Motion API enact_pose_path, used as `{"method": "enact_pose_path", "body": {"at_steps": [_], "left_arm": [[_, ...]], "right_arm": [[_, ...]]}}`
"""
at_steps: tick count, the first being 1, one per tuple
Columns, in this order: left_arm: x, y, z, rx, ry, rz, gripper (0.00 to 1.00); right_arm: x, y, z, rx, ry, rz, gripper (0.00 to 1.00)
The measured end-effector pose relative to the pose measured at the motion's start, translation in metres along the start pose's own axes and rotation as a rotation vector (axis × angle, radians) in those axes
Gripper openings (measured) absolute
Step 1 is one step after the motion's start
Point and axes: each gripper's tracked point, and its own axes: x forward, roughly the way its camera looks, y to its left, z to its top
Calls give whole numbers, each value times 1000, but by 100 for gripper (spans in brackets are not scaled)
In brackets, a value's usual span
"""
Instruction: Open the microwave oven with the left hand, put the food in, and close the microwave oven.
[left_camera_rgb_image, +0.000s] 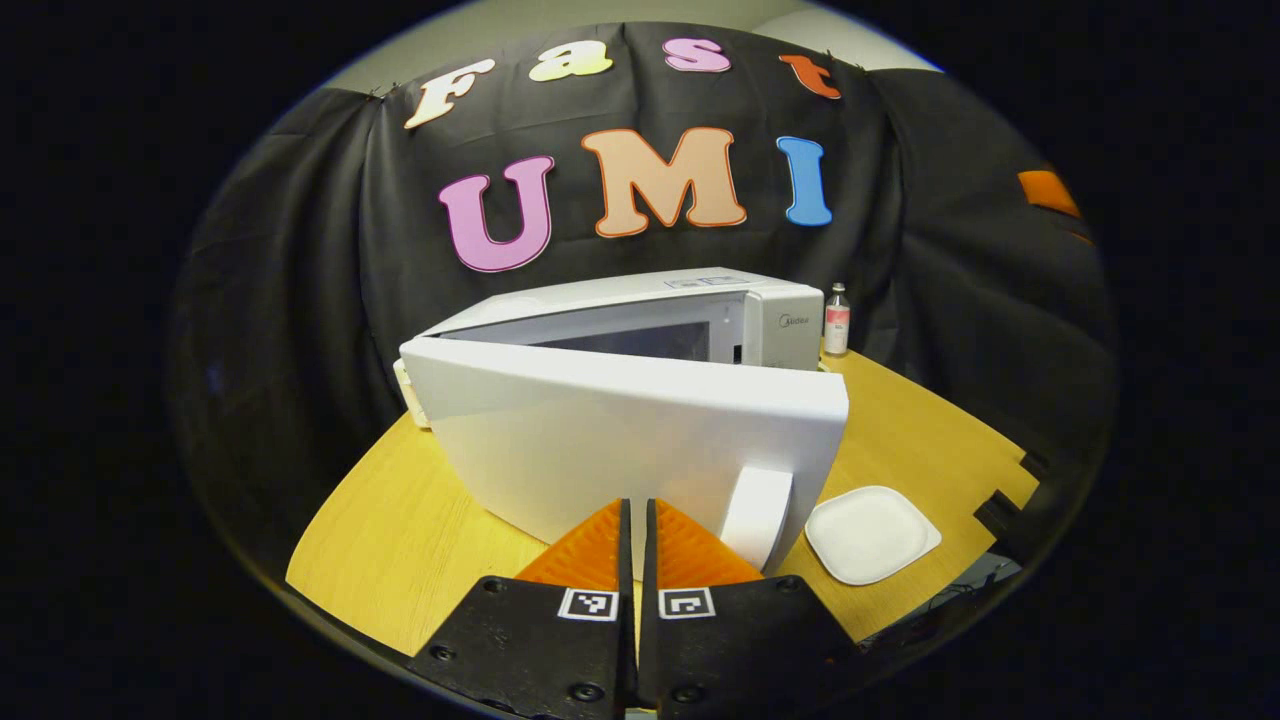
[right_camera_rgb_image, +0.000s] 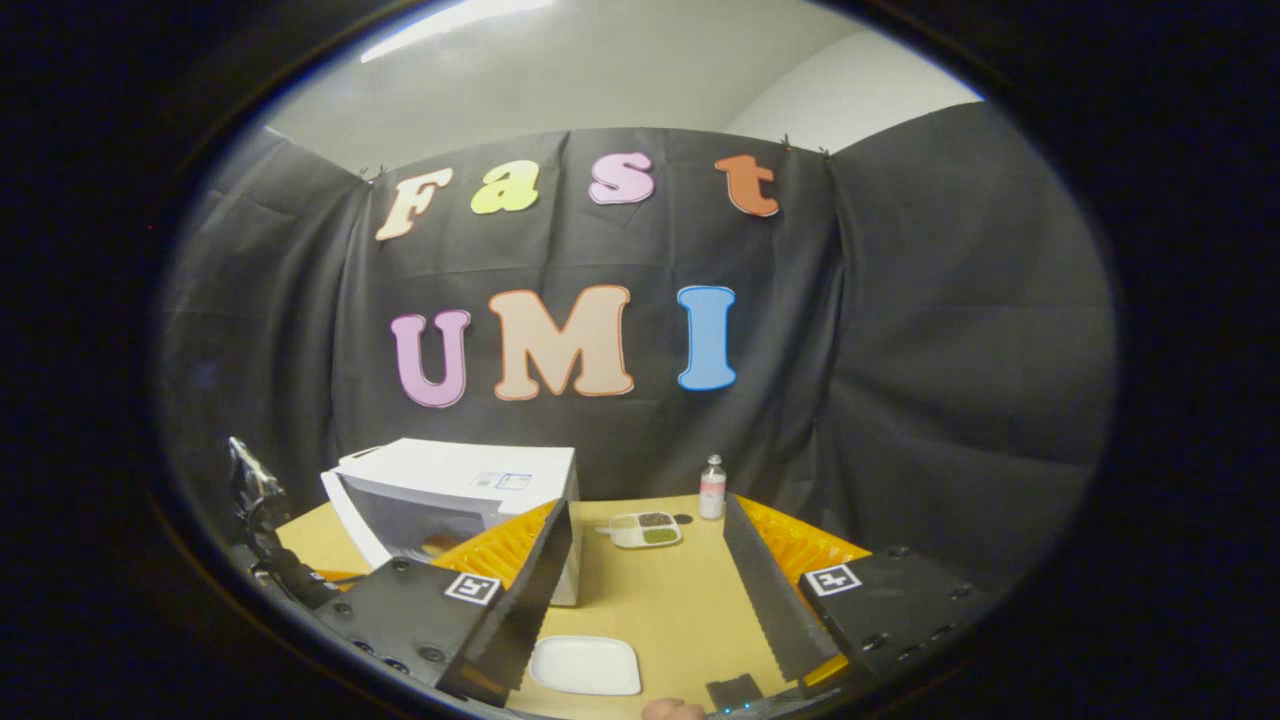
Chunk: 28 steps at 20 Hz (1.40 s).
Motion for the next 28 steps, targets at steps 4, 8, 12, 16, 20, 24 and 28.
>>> {"method": "enact_pose_path", "body": {"at_steps": [4,8,12,16,20,24,28], "left_arm": [[24,-9,3,-14,8,-7,1],[52,-15,17,7,-11,-12,1],[85,-21,30,35,-22,-9,1],[113,-21,50,22,-44,-11,1],[130,-13,73,-57,-89,13,1],[129,-15,75,-32,-114,18,1],[129,-13,71,-14,-110,14,0]], "right_arm": [[1,-5,0,-7,4,-13,85],[5,-9,-1,-21,13,-20,85],[11,-14,3,-38,12,-27,87],[20,-18,1,-50,16,-31,87],[29,-19,-2,-56,25,-34,87],[37,-16,-6,-58,38,-25,87],[43,-5,-9,-55,46,-2,87]]}}
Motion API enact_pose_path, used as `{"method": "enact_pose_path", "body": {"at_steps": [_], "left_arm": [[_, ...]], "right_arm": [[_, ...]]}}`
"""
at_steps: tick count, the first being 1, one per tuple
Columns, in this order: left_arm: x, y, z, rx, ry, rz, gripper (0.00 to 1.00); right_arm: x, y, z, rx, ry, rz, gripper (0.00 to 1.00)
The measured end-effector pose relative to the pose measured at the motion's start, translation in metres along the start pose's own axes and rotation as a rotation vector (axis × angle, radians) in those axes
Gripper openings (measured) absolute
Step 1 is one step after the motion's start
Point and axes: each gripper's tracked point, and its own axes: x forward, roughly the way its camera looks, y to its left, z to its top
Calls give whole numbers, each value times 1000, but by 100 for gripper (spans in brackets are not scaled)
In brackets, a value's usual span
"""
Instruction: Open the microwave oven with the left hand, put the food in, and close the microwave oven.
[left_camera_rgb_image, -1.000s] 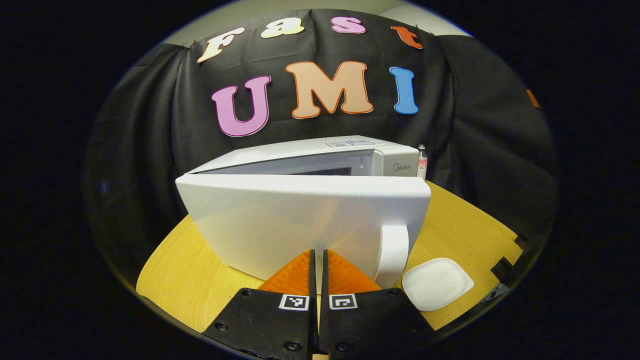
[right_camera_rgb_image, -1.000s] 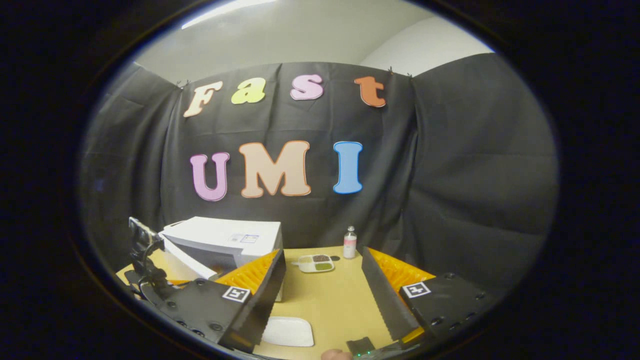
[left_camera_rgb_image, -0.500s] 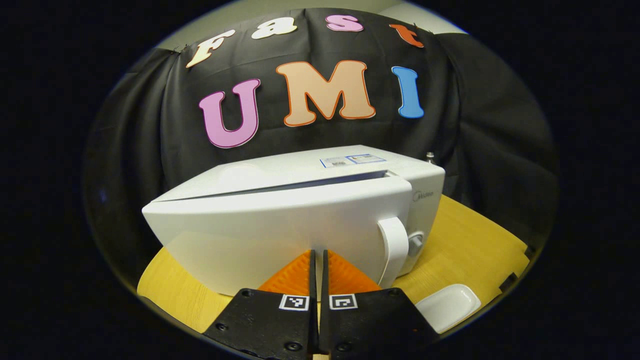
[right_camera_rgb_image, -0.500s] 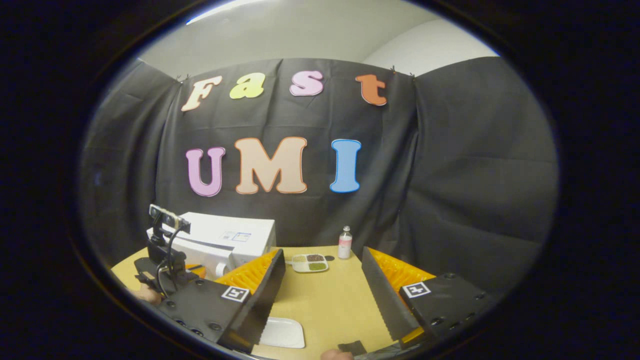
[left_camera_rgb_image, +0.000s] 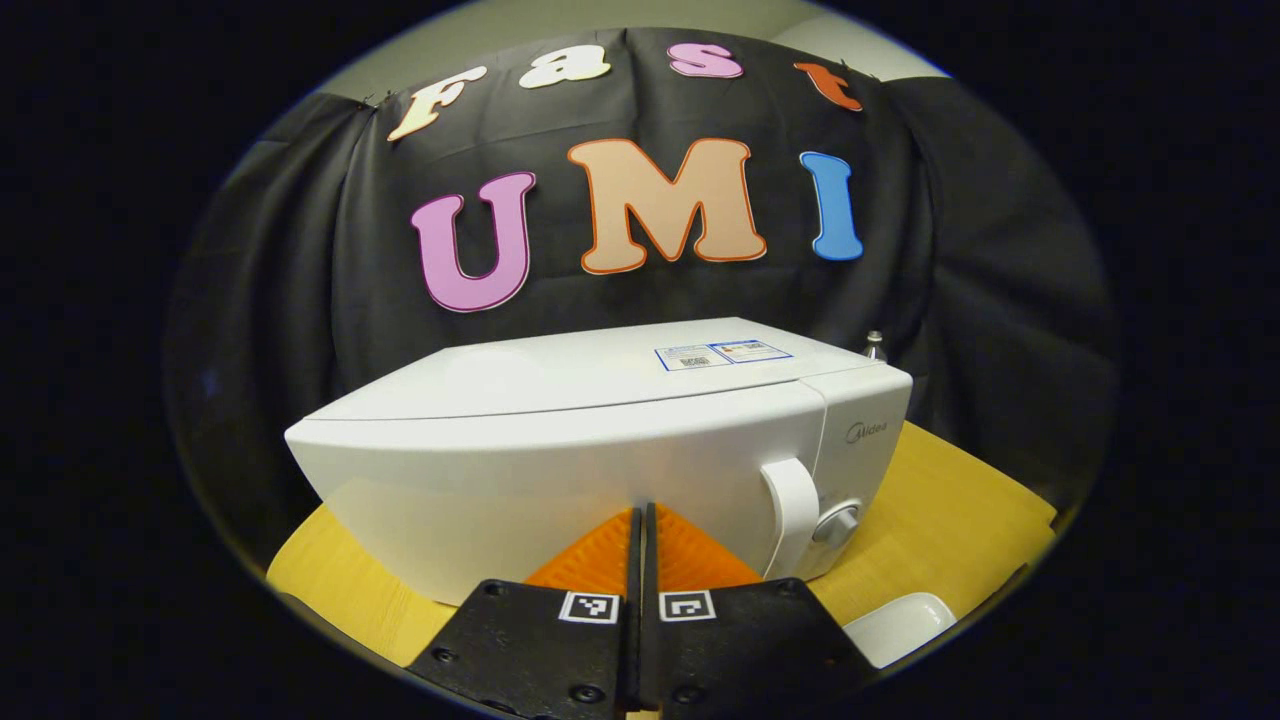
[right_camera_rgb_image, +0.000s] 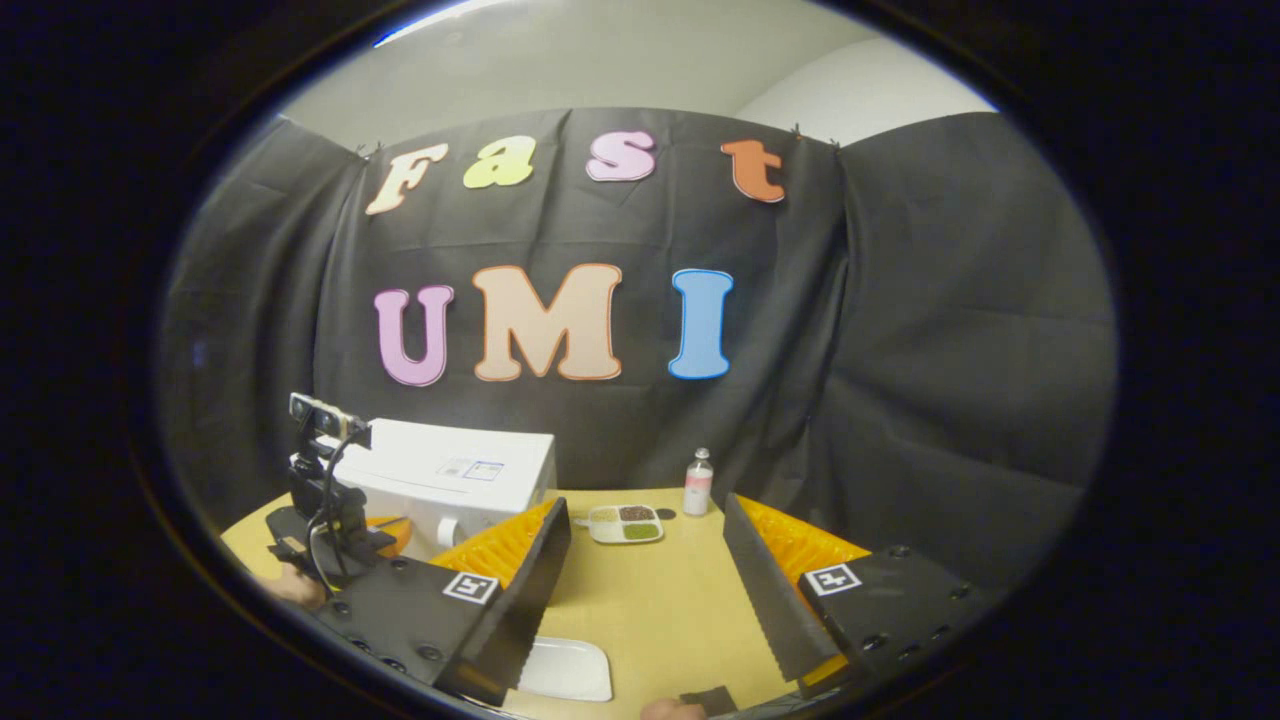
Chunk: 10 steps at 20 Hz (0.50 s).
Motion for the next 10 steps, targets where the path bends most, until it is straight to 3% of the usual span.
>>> {"method": "enact_pose_path", "body": {"at_steps": [4,10], "left_arm": [[-5,1,2,25,13,-8,1],[-73,8,56,-31,-65,-11,0]], "right_arm": [[-5,9,1,-1,-10,18,87],[-20,15,6,10,-34,18,87]]}}
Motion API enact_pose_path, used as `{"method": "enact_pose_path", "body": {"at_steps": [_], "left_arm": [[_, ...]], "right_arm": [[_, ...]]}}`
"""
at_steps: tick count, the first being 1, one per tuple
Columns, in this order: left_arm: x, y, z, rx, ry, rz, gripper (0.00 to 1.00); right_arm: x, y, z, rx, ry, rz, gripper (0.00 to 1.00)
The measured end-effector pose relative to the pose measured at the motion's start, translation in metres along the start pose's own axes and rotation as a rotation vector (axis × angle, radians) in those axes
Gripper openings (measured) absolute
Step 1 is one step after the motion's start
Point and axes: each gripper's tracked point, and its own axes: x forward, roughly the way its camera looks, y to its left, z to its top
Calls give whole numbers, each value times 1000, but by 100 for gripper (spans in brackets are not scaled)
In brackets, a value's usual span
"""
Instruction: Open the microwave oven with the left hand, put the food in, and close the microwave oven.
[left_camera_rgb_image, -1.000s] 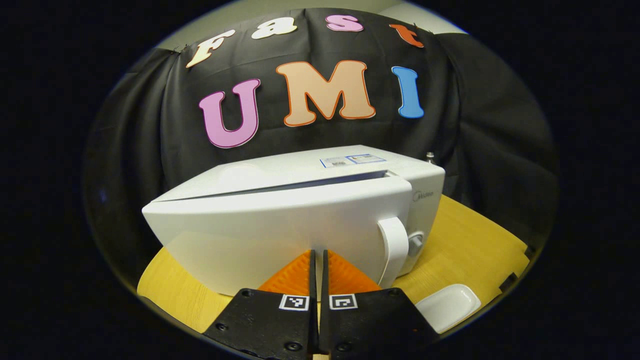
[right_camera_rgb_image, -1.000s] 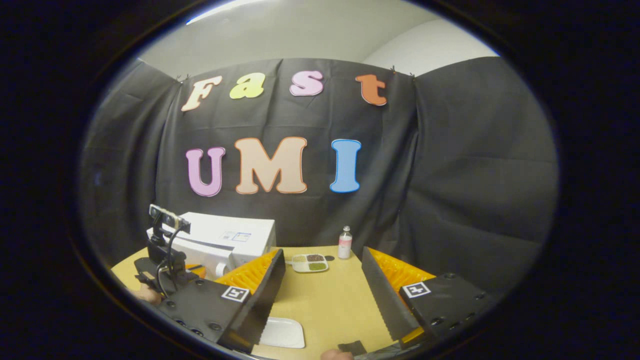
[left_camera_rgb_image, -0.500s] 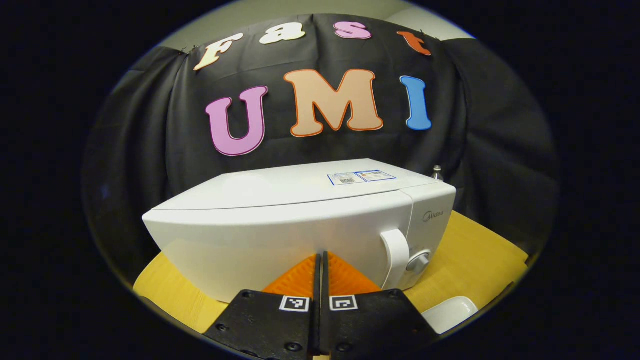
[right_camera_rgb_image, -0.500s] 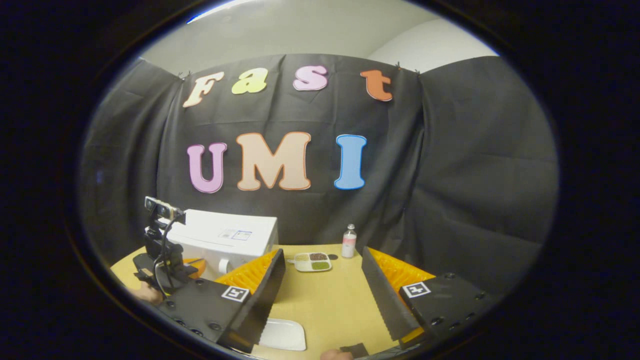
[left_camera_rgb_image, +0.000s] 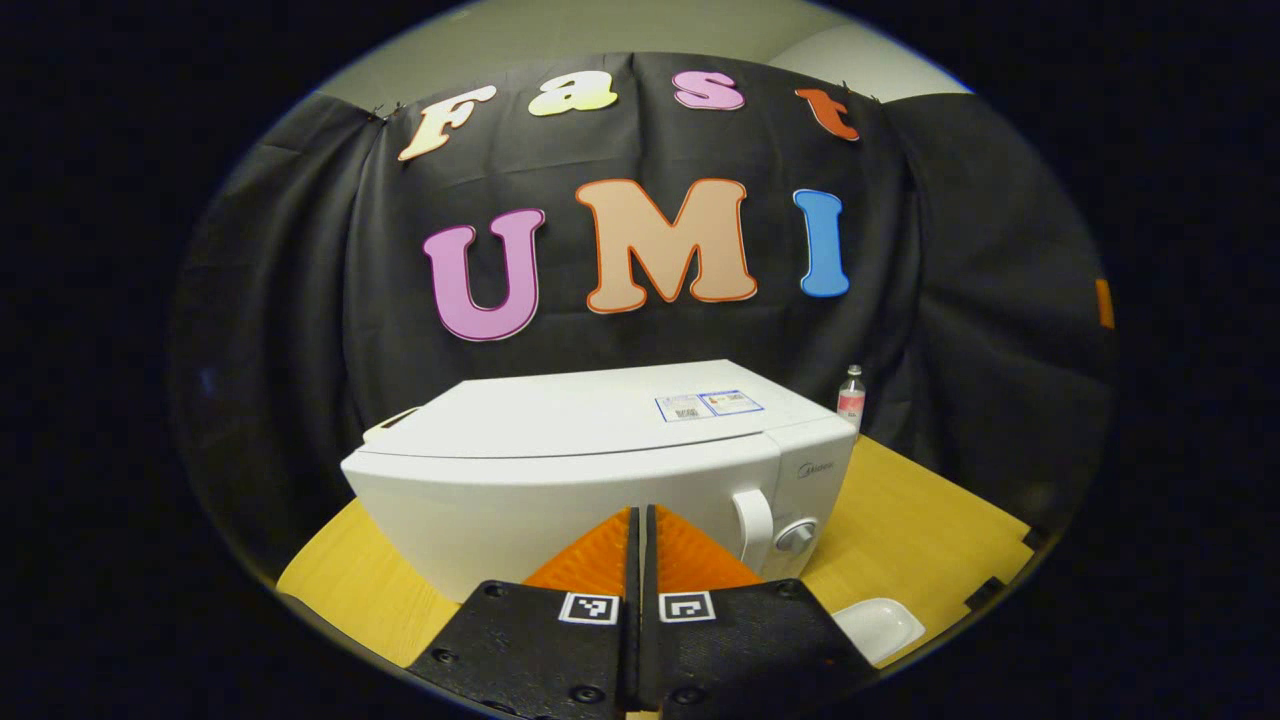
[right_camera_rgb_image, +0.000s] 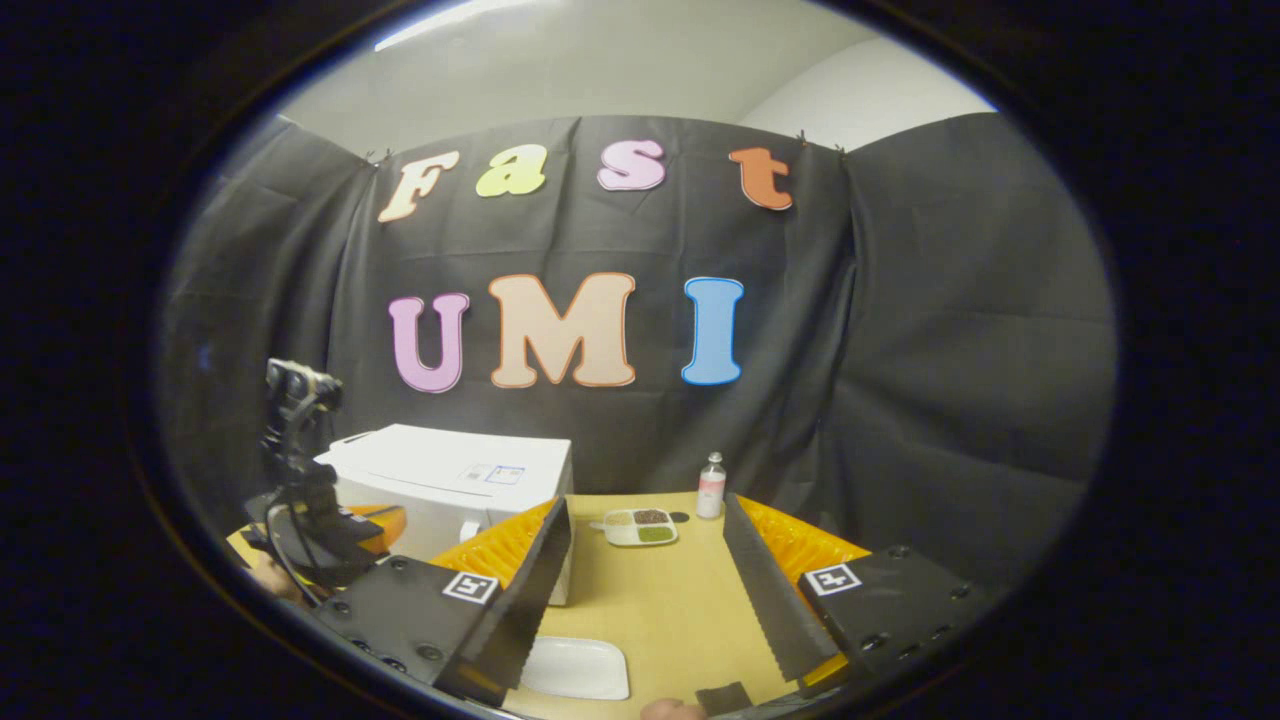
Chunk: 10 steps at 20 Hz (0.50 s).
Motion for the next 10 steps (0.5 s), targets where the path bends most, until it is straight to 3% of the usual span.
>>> {"method": "enact_pose_path", "body": {"at_steps": [1,2,4,5,10], "left_arm": [[-13,2,16,-24,-18,2,0],[-27,4,34,-51,-42,1,0],[-51,13,68,-84,-85,8,0],[-62,18,81,-87,-100,11,0],[-112,39,108,-44,-154,28,1]], "right_arm": [[-1,1,1,1,-5,2,87],[-3,4,2,6,-8,5,95],[-5,11,4,21,-12,17,95],[-6,16,4,28,-13,26,87],[-20,37,10,23,-39,68,87]]}}
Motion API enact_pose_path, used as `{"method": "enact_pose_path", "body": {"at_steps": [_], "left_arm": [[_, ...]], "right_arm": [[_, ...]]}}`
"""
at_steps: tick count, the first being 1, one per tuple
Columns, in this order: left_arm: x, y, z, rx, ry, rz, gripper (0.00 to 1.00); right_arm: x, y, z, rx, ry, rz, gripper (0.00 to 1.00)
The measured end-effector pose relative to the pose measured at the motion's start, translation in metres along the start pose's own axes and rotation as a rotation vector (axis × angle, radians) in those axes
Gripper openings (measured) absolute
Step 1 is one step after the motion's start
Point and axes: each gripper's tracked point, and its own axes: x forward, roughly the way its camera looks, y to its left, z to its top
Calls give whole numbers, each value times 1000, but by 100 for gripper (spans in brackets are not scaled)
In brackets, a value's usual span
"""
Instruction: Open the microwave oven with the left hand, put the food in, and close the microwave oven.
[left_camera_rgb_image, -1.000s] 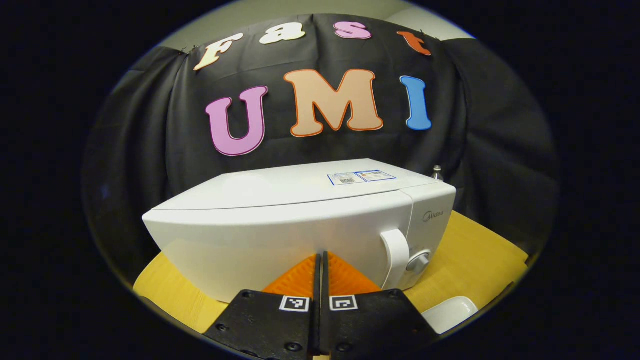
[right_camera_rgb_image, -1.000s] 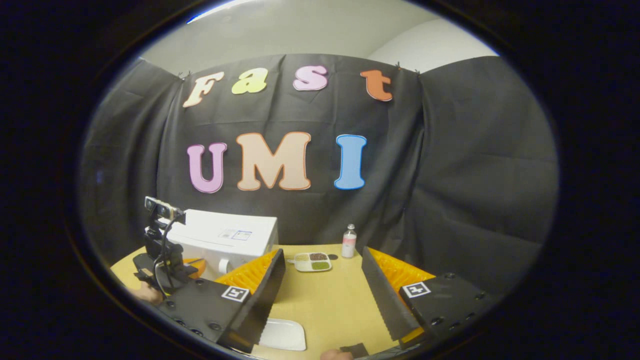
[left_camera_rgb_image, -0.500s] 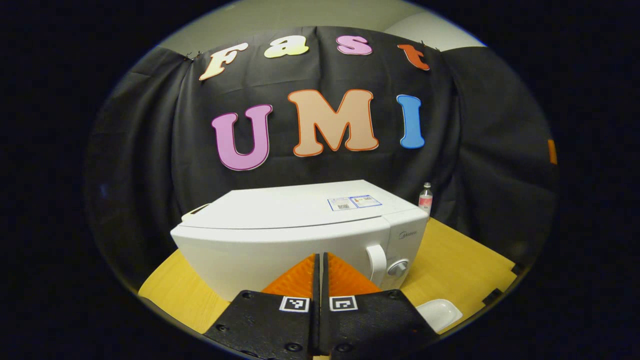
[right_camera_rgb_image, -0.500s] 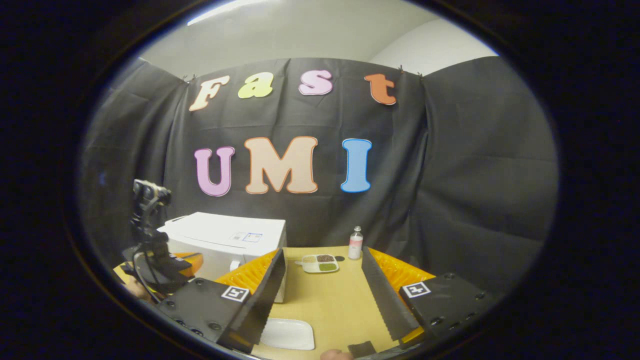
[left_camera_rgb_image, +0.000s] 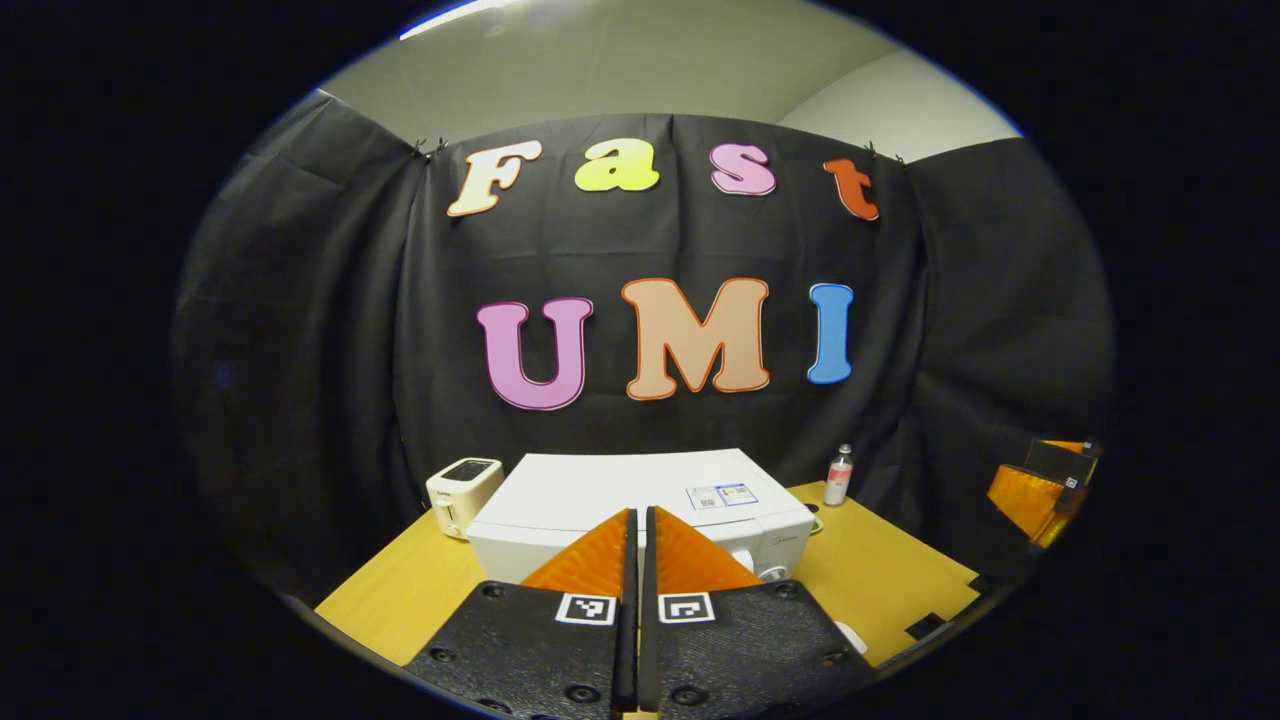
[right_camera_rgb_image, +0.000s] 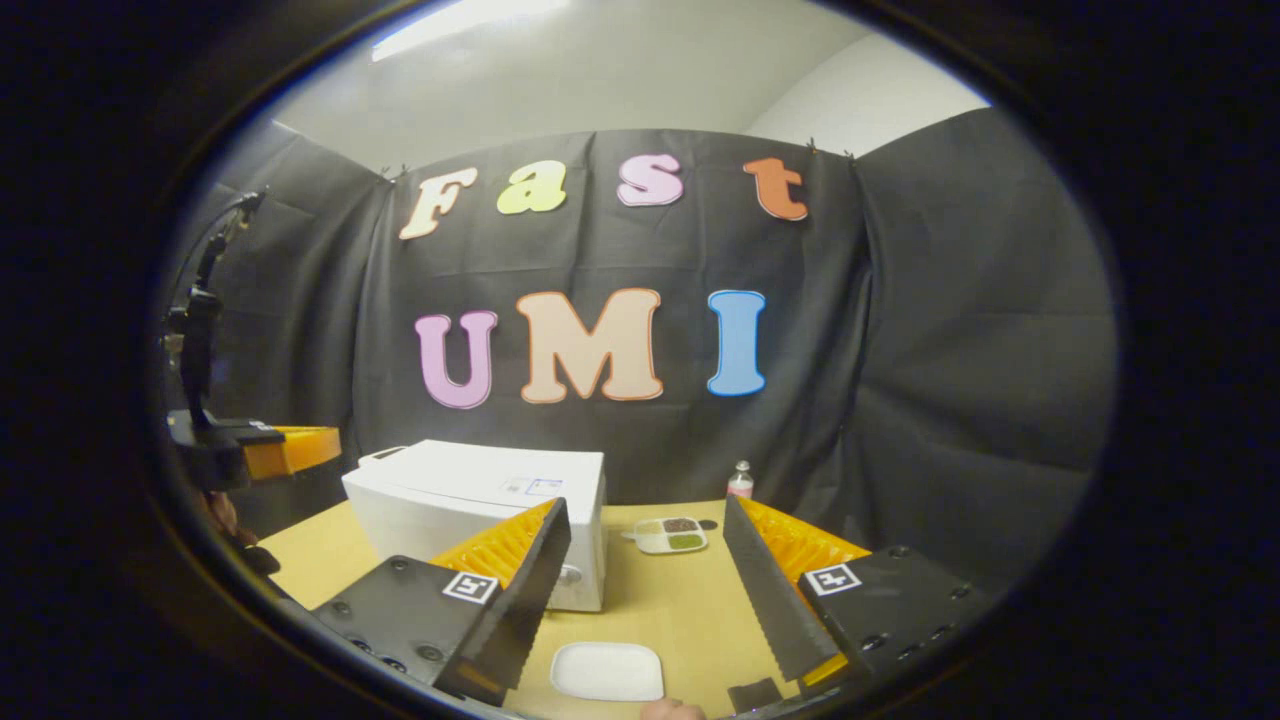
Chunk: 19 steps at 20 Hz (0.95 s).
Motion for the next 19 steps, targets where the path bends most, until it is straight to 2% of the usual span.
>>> {"method": "enact_pose_path", "body": {"at_steps": [1,2,4,5,6,7,8,15,19], "left_arm": [[-11,-6,-1,-4,15,-34,1],[-17,-12,-8,-4,36,-57,34],[-30,-10,-8,6,23,-52,100],[-44,-6,-3,3,4,-36,96],[-50,-8,-2,-5,3,-35,95],[-56,-11,-6,-12,11,-34,95],[-61,-10,-8,-13,13,-30,95],[-85,1,8,-51,-24,3,95],[-89,3,9,-40,-28,9,95]], "right_arm": [[-3,4,0,0,-5,6,87],[-7,7,3,2,-9,12,87],[-13,14,5,9,-16,28,87],[-14,16,6,5,-20,33,87],[-17,17,9,2,-25,37,95],[-20,20,11,3,-32,43,95],[-21,22,13,8,-38,49,87],[-36,33,20,13,-53,83,87],[-45,33,25,14,-64,87,87]]}}
